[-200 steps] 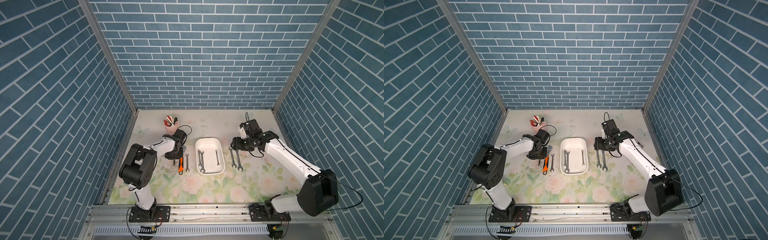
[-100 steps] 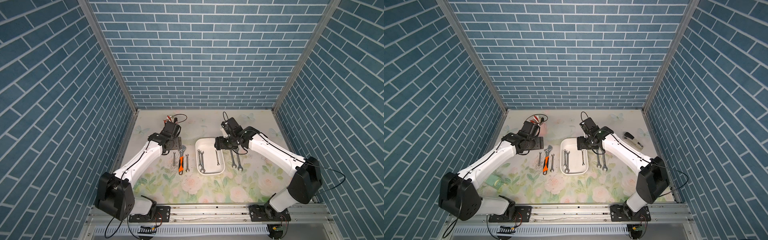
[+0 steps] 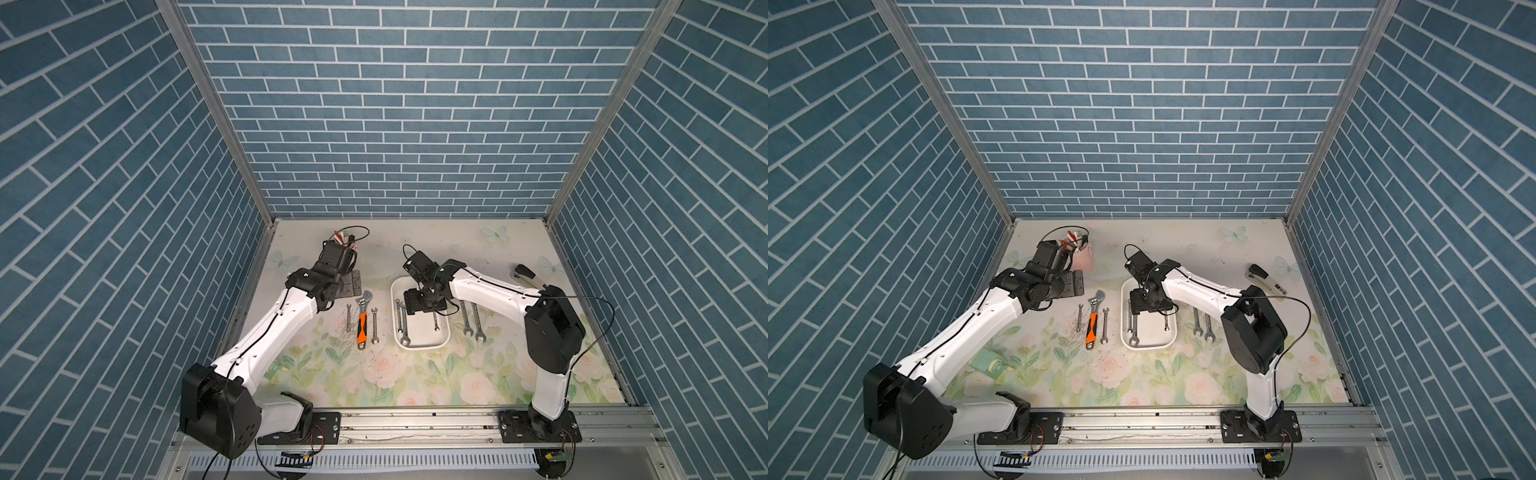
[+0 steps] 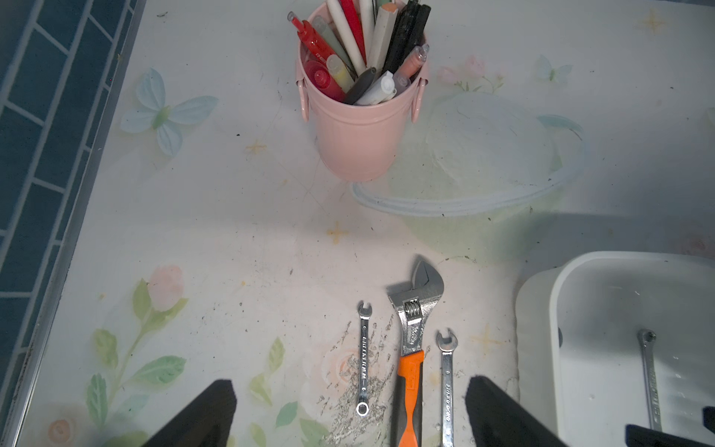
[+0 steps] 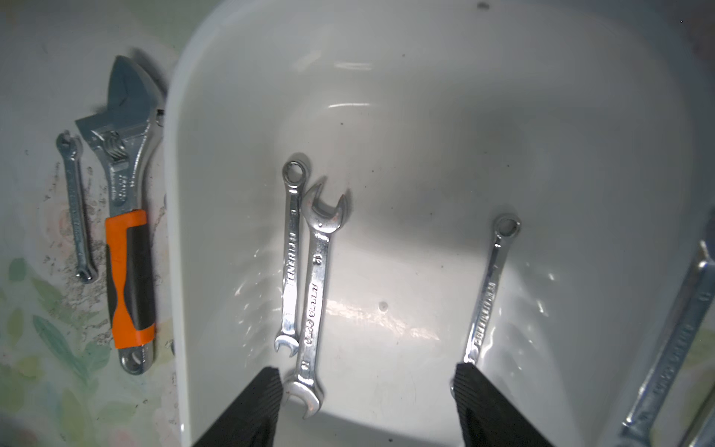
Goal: Take out the wrench from the storage box
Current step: Place the wrench at the center of the board, then pick up the wrench from the storage box.
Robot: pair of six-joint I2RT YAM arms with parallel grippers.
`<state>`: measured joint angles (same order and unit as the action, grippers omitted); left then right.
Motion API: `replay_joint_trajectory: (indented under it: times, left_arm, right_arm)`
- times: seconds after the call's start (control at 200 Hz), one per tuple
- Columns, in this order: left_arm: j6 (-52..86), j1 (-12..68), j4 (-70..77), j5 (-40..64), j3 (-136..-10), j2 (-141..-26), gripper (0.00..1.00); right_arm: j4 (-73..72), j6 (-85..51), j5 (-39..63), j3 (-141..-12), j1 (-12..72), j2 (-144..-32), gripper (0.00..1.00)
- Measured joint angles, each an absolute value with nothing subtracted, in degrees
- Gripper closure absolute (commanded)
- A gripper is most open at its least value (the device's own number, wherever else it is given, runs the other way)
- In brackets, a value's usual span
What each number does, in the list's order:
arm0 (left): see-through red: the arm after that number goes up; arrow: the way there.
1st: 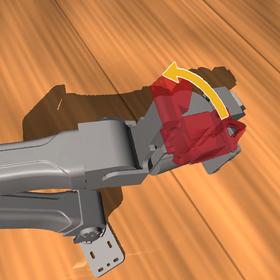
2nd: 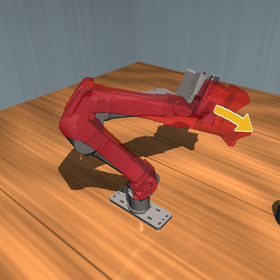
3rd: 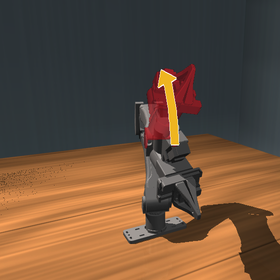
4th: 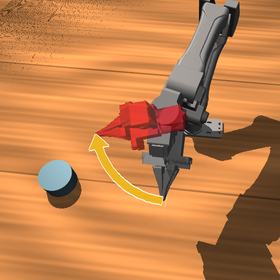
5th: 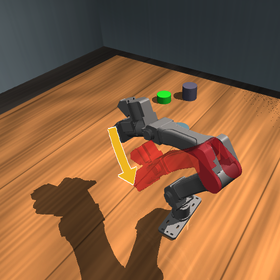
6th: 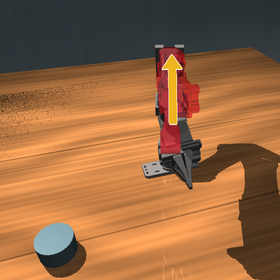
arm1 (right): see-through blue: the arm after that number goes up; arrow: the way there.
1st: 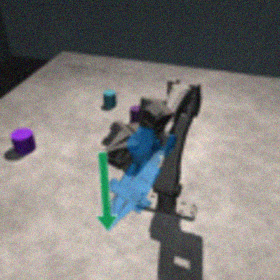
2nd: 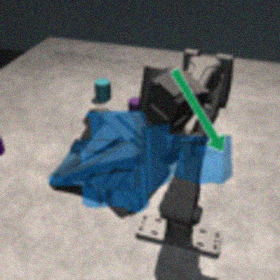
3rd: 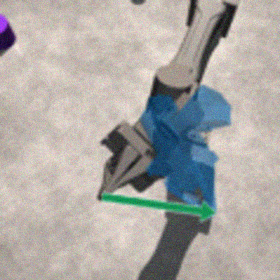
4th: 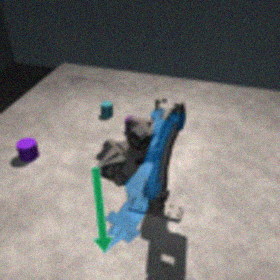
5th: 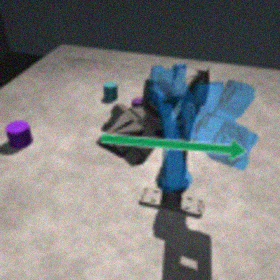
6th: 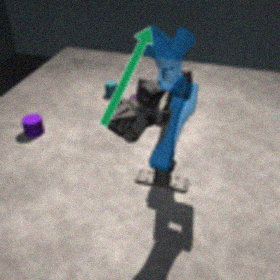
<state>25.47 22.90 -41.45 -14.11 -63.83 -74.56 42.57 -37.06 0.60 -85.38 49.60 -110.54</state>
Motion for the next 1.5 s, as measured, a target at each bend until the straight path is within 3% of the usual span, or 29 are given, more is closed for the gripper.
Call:
replay_joint_trajectory:
  times: [0.475,0.825,1.5]
  left_arm:
    - [25.0,22.9,-41.3,-14.0,-62.4,-73.5,0.02]
    - [25.0,22.9,-41.3,-13.9,-62.3,-73.7,0.03]
    - [25.0,22.9,-41.3,-14.1,-61.5,-74.5,0.03]
  right_arm:
    - [41.8,-39.3,0.2,-91.5,50.9,-118.6,0.31]
    - [43.5,-40.6,-1.9,-93.9,51.2,-122.0,0.45]
    - [44.3,-40.7,-3.7,-93.9,51.1,-122.9,0.57]
